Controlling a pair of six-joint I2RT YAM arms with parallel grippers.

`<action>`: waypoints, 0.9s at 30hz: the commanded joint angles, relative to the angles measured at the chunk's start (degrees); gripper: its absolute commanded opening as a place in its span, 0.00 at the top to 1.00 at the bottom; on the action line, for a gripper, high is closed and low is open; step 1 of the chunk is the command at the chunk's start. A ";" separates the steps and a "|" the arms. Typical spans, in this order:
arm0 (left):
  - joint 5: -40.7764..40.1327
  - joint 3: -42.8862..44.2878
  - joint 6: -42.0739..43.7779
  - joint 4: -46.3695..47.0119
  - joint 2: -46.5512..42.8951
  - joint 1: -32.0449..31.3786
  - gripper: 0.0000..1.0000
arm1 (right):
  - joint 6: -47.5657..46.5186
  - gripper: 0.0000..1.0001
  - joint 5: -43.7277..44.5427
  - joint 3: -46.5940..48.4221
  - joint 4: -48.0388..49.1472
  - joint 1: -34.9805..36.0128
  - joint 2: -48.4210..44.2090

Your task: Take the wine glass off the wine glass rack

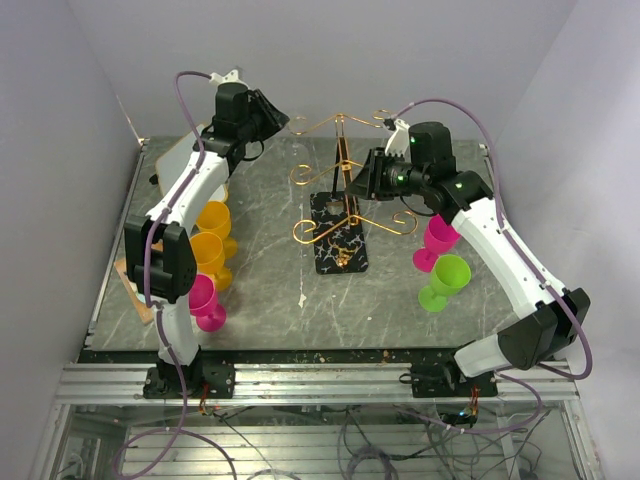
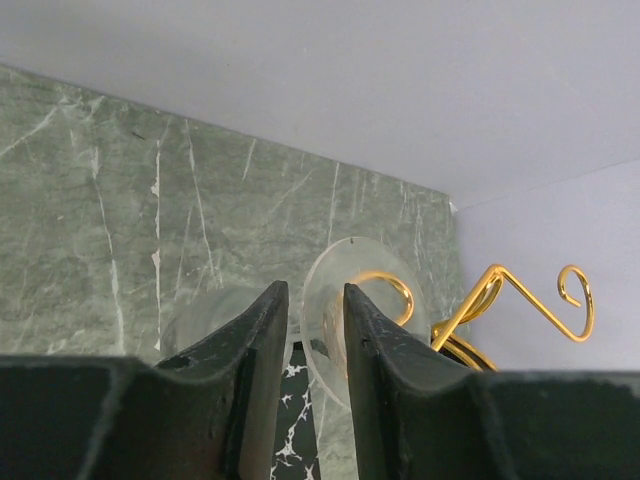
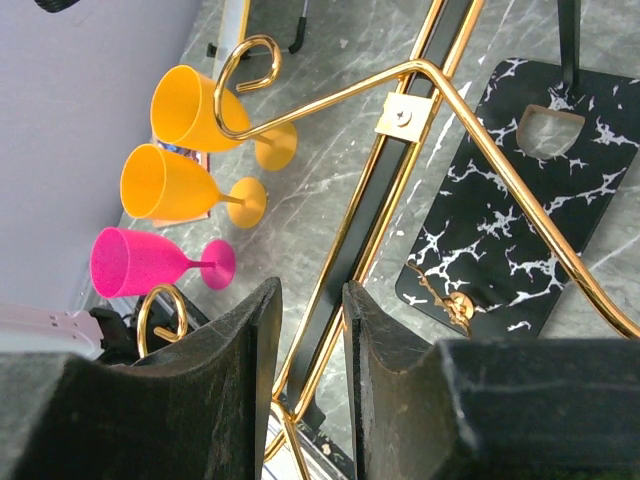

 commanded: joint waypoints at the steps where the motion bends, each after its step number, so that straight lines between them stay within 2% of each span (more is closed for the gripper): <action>1: 2.09 3.36 0.17 0.62 1.02 -0.07 0.64 | -0.21 0.69 -1.77 -0.53 1.97 -0.22 -1.37; 11: 2.06 6.70 0.54 -2.10 1.13 0.02 0.81 | -0.09 0.69 -1.55 -0.58 2.12 -0.42 -2.32; 16: 6.12 5.36 -4.48 0.96 0.59 0.93 0.91 | -0.22 0.68 -0.17 -0.53 1.91 -0.51 -3.35; 20: 9.47 2.69 -9.48 5.40 -0.47 1.85 0.93 | -0.96 0.55 1.63 0.36 1.28 -0.58 -4.23; 27: 12.40 1.24 -12.53 8.54 -2.09 2.14 0.93 | -2.48 0.35 5.39 1.29 0.64 -0.84 -6.26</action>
